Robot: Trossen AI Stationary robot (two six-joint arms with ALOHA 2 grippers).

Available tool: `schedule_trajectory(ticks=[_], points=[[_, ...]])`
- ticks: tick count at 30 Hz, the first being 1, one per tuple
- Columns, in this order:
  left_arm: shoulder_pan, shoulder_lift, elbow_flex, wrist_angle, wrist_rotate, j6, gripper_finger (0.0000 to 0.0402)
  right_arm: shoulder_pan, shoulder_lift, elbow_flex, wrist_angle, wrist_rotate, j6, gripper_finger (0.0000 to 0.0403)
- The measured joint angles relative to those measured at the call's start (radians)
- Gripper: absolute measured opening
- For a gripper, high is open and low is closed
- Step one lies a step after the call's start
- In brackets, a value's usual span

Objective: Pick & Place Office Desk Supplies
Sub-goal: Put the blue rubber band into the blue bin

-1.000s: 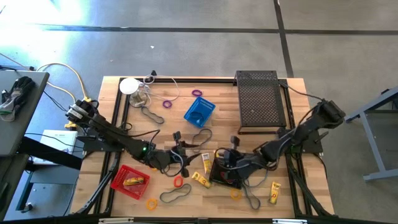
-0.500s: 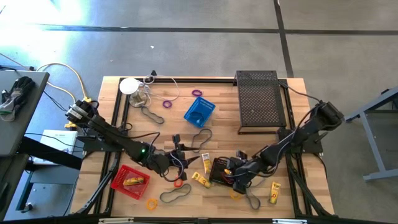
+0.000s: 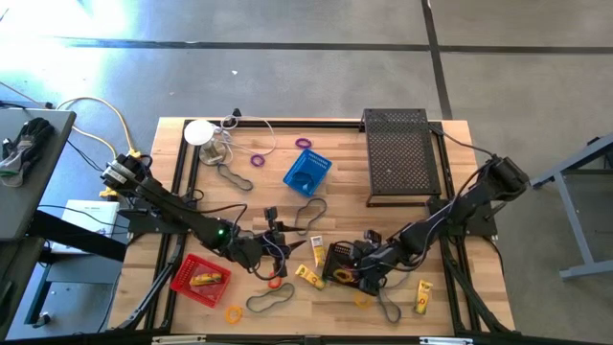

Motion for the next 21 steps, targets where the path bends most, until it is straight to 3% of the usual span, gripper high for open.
schedule_trajectory(ticks=[5,12,21], points=[[0.000,0.000,0.000,0.000,0.000,-0.001,0.0139,0.003,-0.046,0.000,-0.064,-0.070,0.033,0.0176],[0.000,0.000,0.000,-0.019,0.000,-0.001,0.0139,0.053,-0.082,0.000,-0.199,-0.242,0.271,0.0144],[0.000,0.000,0.000,-0.039,0.003,-0.032,0.0139,0.166,-0.083,0.000,-0.507,-0.175,0.585,0.0110]])
